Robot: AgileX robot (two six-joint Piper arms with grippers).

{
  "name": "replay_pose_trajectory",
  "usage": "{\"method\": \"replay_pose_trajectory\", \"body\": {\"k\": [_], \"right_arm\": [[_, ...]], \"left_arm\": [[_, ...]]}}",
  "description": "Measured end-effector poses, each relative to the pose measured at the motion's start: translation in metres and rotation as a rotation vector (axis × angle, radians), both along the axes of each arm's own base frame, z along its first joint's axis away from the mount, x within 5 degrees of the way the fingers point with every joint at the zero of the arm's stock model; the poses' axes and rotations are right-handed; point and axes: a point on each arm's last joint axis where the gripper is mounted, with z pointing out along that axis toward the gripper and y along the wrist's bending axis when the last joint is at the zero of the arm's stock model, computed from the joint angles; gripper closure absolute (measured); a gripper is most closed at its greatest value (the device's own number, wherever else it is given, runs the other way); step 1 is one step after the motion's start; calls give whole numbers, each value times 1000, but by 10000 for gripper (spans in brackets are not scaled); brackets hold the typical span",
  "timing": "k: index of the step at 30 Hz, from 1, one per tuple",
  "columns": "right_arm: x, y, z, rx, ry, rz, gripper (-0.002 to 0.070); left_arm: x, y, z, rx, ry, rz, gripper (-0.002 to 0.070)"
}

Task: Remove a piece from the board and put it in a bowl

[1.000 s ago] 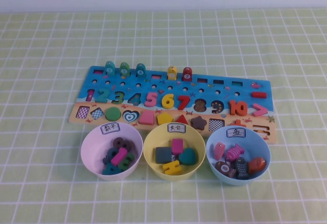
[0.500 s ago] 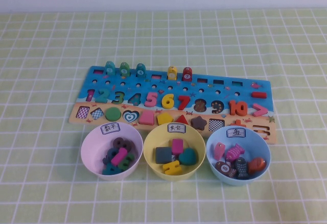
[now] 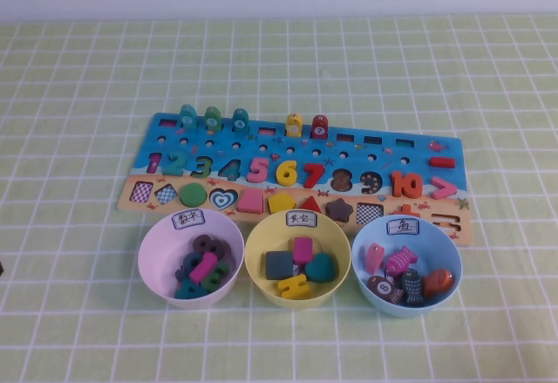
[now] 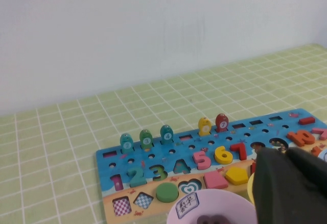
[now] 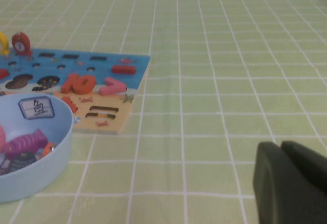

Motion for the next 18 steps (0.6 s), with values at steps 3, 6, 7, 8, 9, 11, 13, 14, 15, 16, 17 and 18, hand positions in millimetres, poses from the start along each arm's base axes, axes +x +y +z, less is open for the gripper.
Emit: {"method": "replay_pose_trajectory", "body": {"k": [3, 6, 7, 8, 9, 11, 13, 14, 15, 16, 17, 18], "right_arm": [[-1, 0, -4, 0, 47, 4, 695], [-2, 0, -7, -3, 74, 6, 695], [-2, 1, -7, -5, 79, 7, 695], [-2, 1, -7, -6, 84, 7, 695], [-2, 1, -8, -6, 86, 8, 695], [-2, 1, -8, -5, 86, 8, 695], [-2, 1, -8, -5, 87, 8, 695], [-2, 1, -8, -12, 88, 10, 695], [-2, 1, -8, -12, 88, 10, 695], [-2, 1, -8, -12, 88, 10, 695], [-2, 1, -8, -12, 88, 10, 695], [-2, 1, -8, -12, 88, 10, 695]], "left_arm": [[1, 0, -5, 14, 29, 0, 678], [0, 0, -8, 25, 51, -1, 678], [0, 0, -8, 27, 56, -1, 678], [0, 0, -9, 29, 60, -1, 678], [0, 0, -9, 31, 65, -1, 678], [0, 0, -9, 32, 66, -1, 678], [0, 0, -10, 33, 68, -1, 678], [0, 0, -10, 34, 70, -1, 678], [0, 0, -10, 34, 70, -1, 678], [0, 0, -10, 34, 70, -1, 678], [0, 0, -10, 34, 70, -1, 678], [0, 0, -10, 34, 70, -1, 678]]}}
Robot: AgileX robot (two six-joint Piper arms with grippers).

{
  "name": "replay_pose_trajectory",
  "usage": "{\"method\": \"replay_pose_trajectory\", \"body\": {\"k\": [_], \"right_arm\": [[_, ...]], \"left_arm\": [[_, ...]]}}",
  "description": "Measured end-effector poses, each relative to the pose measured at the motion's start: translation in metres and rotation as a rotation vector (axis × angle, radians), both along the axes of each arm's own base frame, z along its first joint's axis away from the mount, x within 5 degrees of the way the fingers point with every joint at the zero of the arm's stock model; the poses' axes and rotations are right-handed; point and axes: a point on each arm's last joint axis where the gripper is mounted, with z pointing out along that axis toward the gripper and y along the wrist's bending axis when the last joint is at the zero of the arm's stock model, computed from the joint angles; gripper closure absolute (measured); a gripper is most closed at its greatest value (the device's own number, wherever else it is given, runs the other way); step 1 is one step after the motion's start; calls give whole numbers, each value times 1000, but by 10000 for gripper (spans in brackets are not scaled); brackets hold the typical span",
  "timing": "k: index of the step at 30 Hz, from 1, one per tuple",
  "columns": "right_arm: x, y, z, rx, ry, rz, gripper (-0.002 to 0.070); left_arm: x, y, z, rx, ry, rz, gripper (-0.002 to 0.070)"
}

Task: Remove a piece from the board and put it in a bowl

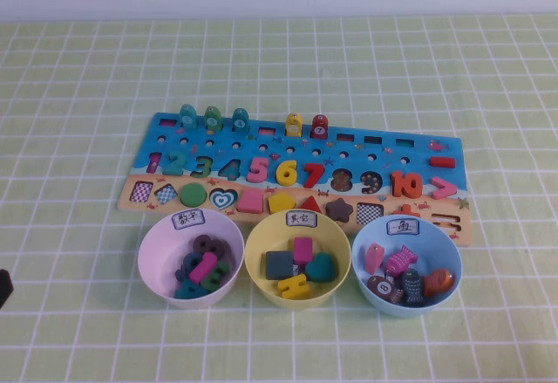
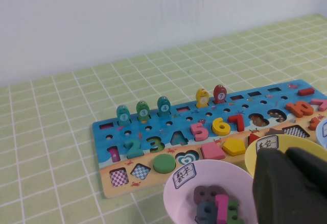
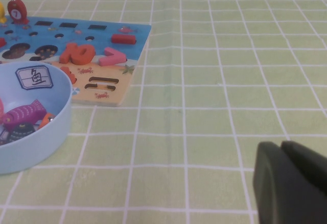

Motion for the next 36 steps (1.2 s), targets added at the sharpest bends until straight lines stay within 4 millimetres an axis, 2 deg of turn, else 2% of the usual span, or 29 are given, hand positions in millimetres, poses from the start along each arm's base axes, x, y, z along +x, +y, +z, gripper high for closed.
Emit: {"method": "replay_pose_trajectory", "body": {"k": [11, 15, 20, 25, 32, 36], "right_arm": [[0, 0, 0, 0, 0, 0, 695], [0, 0, 0, 2, 0, 0, 695], [0, 0, 0, 2, 2, 0, 695], [0, 0, 0, 2, 2, 0, 695], [0, 0, 0, 2, 4, 0, 695], [0, 0, 0, 4, 4, 1, 695]], "left_arm": [[0, 0, 0, 2, -1, 1, 678], [1, 4, 0, 81, -43, 27, 678], [-2, 6, -5, 92, -80, 35, 678], [0, 9, -41, 114, -126, 102, 678], [4, 13, -98, 42, -162, 218, 678], [6, 16, -109, 44, -109, 291, 678]]}}
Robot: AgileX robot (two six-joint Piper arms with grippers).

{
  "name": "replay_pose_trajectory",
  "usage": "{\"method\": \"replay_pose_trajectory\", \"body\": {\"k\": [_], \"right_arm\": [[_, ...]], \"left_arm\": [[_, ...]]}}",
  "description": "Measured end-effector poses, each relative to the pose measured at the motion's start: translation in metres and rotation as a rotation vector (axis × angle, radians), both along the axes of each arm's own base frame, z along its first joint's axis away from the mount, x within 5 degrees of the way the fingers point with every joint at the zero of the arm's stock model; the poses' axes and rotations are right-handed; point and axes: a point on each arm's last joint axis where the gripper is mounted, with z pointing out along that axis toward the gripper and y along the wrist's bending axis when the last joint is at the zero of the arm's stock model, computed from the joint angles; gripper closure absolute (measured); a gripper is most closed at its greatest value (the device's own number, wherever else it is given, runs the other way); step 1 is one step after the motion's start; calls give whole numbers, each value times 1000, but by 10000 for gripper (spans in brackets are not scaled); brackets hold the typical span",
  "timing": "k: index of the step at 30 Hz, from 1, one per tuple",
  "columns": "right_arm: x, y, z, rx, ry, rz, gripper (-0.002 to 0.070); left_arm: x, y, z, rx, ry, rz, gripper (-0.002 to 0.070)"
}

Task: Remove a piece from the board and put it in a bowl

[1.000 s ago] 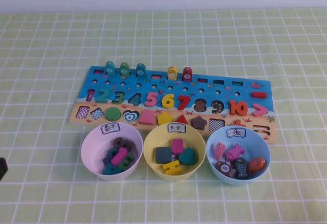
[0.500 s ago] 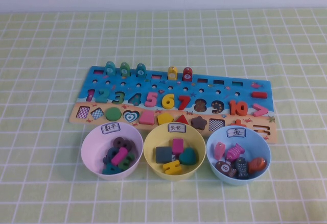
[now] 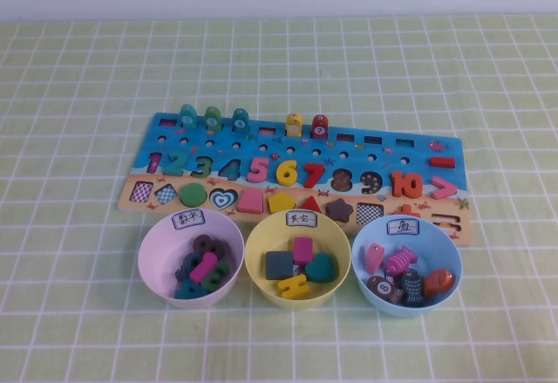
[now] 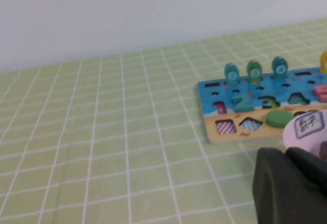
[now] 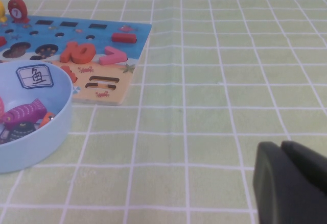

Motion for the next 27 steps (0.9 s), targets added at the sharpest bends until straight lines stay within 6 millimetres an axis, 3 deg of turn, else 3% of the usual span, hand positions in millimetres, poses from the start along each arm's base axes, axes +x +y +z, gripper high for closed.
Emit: {"method": "replay_pose_trajectory", "body": {"k": [10, 27], "right_arm": [[0, 0, 0, 0, 0, 0, 695], [0, 0, 0, 0, 0, 0, 695]], "left_arm": [[-3, 4, -19, 77, 202, 50, 678], [-3, 4, -20, 79, 213, 50, 678]]}}
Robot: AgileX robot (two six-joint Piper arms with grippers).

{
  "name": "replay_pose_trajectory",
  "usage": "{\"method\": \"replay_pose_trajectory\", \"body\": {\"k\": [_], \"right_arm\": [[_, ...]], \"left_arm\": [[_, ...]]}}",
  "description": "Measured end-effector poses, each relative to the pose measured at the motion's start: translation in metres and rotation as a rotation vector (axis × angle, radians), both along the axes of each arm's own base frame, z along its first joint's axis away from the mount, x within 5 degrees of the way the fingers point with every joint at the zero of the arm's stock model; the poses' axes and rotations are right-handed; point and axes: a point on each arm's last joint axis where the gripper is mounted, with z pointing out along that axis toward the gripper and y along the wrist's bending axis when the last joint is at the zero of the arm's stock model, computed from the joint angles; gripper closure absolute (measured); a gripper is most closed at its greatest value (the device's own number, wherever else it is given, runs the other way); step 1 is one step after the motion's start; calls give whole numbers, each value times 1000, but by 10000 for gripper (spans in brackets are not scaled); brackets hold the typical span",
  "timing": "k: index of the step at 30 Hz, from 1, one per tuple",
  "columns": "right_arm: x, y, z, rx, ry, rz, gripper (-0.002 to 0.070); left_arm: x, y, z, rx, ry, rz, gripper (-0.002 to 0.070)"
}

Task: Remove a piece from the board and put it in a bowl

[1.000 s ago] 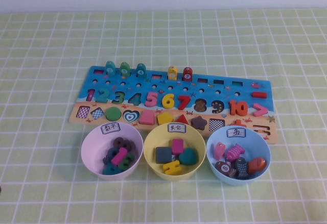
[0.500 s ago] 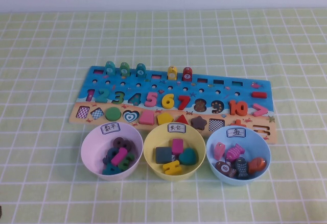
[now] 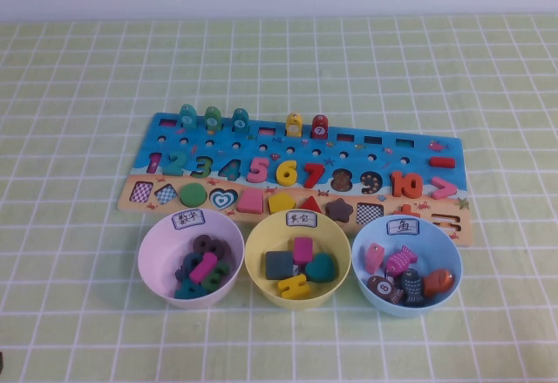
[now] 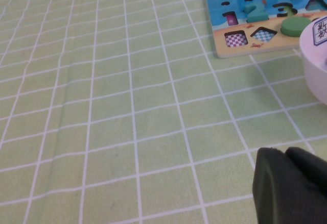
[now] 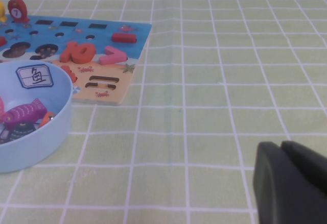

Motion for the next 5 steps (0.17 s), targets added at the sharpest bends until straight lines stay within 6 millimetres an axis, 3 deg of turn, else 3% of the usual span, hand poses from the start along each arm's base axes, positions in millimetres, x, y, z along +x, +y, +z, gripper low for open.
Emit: {"method": "replay_pose_trajectory", "body": {"k": [5], "right_arm": [[0, 0, 0, 0, 0, 0, 695]], "left_arm": [[0, 0, 0, 0, 0, 0, 678]]}}
